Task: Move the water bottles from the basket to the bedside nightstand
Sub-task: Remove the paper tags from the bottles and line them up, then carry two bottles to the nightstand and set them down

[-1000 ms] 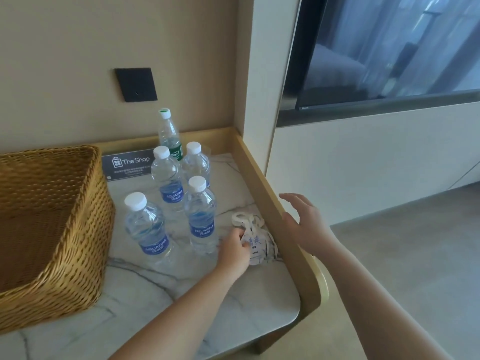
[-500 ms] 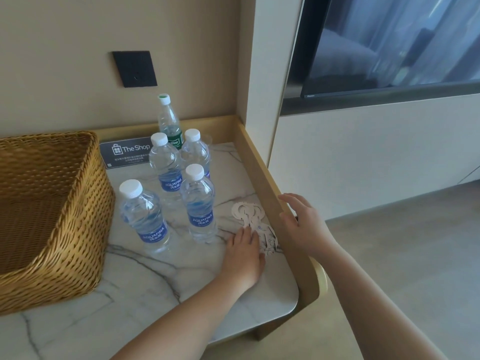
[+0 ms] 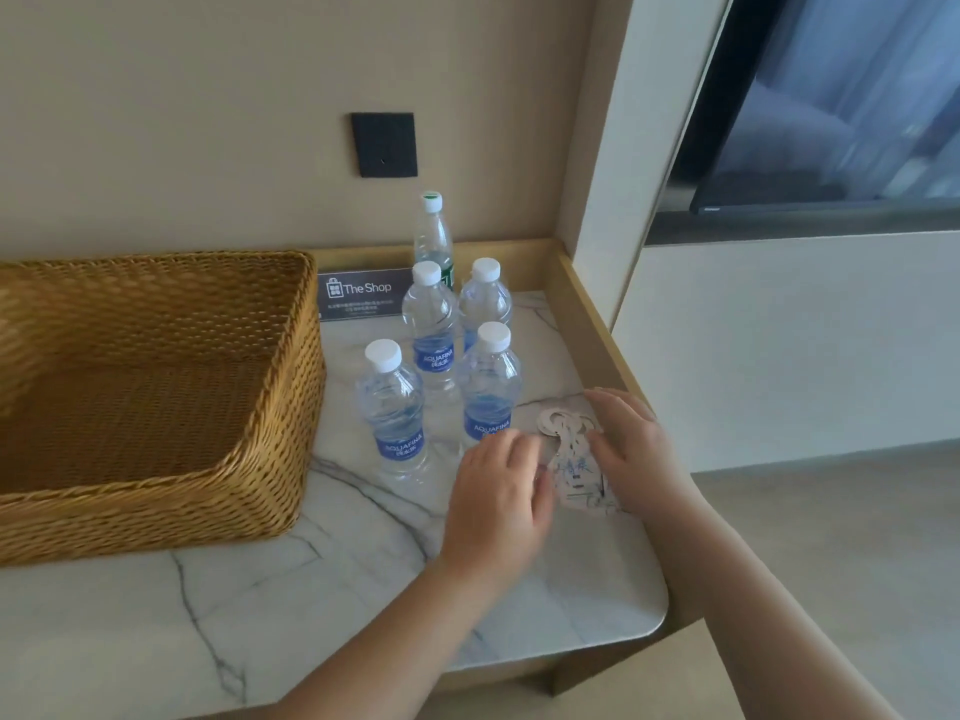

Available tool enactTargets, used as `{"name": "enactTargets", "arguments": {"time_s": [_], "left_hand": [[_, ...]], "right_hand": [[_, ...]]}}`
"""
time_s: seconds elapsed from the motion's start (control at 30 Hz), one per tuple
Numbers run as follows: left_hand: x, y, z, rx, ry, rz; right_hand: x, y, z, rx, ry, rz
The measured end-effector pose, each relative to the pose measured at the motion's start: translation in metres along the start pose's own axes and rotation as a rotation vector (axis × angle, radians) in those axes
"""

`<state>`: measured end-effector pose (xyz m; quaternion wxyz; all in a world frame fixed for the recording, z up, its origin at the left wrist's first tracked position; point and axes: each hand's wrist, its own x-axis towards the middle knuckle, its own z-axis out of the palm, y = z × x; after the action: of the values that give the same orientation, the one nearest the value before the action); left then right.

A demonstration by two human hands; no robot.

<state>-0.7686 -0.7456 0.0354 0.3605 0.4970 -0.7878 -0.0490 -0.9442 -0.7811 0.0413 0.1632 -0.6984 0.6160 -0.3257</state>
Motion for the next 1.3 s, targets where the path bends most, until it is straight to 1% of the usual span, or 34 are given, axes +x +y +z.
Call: {"name": "enactTargets", "arguments": {"time_s": [0.1, 0.17, 0.2, 0.27, 0.33, 0.4, 0.57, 0.67, 0.77, 0.93, 1.17, 1.3], "left_hand": [[-0.009, -0.014, -0.038, 0.006, 0.273, -0.009], [-0.011, -0.027, -0.055, 0.039, 0.417, -0.039], [-0.010, -0.033, -0.061, 0.042, 0.469, -0.068], [-0.006, -0.048, -0.067, 0.050, 0.520, -0.135], [0.001, -0.062, -0.068, 0.048, 0.512, -0.189], [0.007, -0.074, -0.065, -0.005, 0.461, -0.254], [0.021, -0.099, -0.052, -0.228, 0.288, -0.418], [0.027, -0.107, -0.046, -0.397, 0.241, -0.446], [0.029, -0.114, -0.045, -0.383, 0.229, -0.433], [0.028, -0.118, -0.046, -0.348, 0.280, -0.383], [0.021, -0.117, -0.053, -0.334, 0.243, -0.345], [0.012, -0.119, -0.060, -0.401, 0.172, -0.270]], "right_hand": [[0.001, -0.018, 0.016, 0.041, 0.008, -0.013], [0.004, -0.030, 0.027, 0.082, 0.042, -0.007], [0.006, -0.036, 0.032, 0.101, 0.067, -0.003], [0.011, -0.047, 0.043, 0.134, 0.103, 0.014], [0.017, -0.054, 0.053, 0.172, 0.115, 0.029], [0.024, -0.058, 0.061, 0.203, 0.124, 0.039], [0.045, -0.066, 0.071, 0.305, 0.073, 0.088], [0.052, -0.071, 0.074, 0.372, 0.071, 0.036], [0.053, -0.074, 0.078, 0.387, 0.078, 0.026], [0.053, -0.073, 0.085, 0.369, 0.044, 0.145], [0.024, -0.087, 0.086, 0.305, 0.172, 0.178], [-0.002, -0.097, 0.090, 0.301, 0.253, 0.249]]}}
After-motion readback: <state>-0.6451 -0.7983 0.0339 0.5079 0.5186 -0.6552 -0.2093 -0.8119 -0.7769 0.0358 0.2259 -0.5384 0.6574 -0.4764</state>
